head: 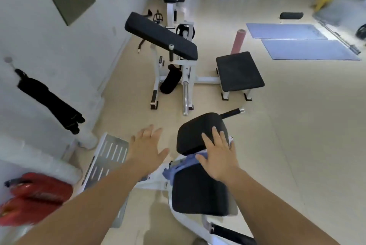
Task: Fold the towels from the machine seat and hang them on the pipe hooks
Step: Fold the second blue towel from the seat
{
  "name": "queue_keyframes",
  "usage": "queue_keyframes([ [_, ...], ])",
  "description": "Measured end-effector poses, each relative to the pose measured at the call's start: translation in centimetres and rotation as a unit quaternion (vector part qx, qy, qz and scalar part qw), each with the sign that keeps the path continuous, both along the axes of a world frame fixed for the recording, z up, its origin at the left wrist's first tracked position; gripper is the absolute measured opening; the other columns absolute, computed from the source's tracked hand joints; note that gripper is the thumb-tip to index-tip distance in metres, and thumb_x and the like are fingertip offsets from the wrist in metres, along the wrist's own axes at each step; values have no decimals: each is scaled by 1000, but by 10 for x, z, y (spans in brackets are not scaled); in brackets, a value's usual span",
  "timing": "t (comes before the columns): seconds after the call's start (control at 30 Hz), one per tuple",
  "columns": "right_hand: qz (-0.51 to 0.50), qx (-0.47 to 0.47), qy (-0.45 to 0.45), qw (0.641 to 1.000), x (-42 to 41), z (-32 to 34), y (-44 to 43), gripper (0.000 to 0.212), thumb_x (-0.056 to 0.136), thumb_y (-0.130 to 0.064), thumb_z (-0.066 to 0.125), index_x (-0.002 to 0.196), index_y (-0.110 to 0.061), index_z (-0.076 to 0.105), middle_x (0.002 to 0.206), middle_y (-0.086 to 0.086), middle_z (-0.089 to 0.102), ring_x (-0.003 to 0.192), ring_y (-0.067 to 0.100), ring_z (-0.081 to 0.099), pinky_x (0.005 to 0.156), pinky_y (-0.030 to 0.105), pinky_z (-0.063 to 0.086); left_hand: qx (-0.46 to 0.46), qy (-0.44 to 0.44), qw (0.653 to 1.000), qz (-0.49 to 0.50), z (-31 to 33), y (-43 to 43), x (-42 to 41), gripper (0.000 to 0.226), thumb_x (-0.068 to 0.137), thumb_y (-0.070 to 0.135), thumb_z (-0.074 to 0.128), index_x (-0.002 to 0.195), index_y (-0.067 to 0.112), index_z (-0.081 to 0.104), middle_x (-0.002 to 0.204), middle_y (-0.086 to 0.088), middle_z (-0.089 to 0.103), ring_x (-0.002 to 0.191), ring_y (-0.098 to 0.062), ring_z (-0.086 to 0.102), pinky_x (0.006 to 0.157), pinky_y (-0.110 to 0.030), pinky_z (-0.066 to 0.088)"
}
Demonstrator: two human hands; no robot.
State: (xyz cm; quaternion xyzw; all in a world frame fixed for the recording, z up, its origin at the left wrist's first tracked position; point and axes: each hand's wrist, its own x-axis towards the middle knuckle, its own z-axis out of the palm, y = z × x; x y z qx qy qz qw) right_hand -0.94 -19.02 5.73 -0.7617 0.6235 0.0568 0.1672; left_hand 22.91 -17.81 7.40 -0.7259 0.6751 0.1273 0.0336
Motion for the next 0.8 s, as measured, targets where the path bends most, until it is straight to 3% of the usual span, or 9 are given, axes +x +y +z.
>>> queue_keyframes([
  [0.17, -58, 63, 1, 996, -46, -62, 15, 72, 101, -61, 27, 161, -30, 0, 169, 4, -14, 156, 31, -10, 123, 57, 4, 91, 34, 995, -32, -61, 7, -52, 68, 99, 57, 46, 157, 32, 22, 169, -2, 16, 153, -28, 21, 124, -45, 21],
  [0.33, -106, 118, -4, 987, -50, -122, 25, 74, 102, -62, 21, 160, -28, -10, 168, 4, -19, 155, 33, -13, 123, 56, 1, 143, 76, 984, -74, -113, -6, -74, 66, 96, 57, 47, 154, 29, 32, 159, -3, 37, 141, -28, 39, 117, -44, 34],
  [0.53, -176, 119, -55, 976, -29, -176, 28, 73, 102, -60, 21, 157, -32, -18, 168, 3, -17, 156, 32, -6, 125, 55, 10, 174, 131, 968, -123, -168, -46, -92, 61, 99, 44, 52, 154, 28, 34, 158, -2, 39, 140, -25, 40, 116, -42, 36],
  [0.67, -232, 68, -98, 965, -20, -195, 34, 73, 96, -62, 27, 160, -34, 4, 169, 9, 5, 152, 41, 16, 118, 58, 29, 187, 151, 958, -159, -195, -75, -101, 57, 100, 37, 53, 154, 24, 37, 158, -3, 42, 140, -26, 44, 115, -43, 37],
  [0.8, -221, 66, -83, 970, -24, -202, 34, 77, 98, -61, 35, 158, -36, -8, 169, 9, -4, 154, 39, 9, 122, 54, 22, 206, 174, 948, -170, -209, -95, -115, 54, 104, 34, 48, 155, 24, 35, 157, -3, 43, 139, -27, 46, 114, -45, 40],
])
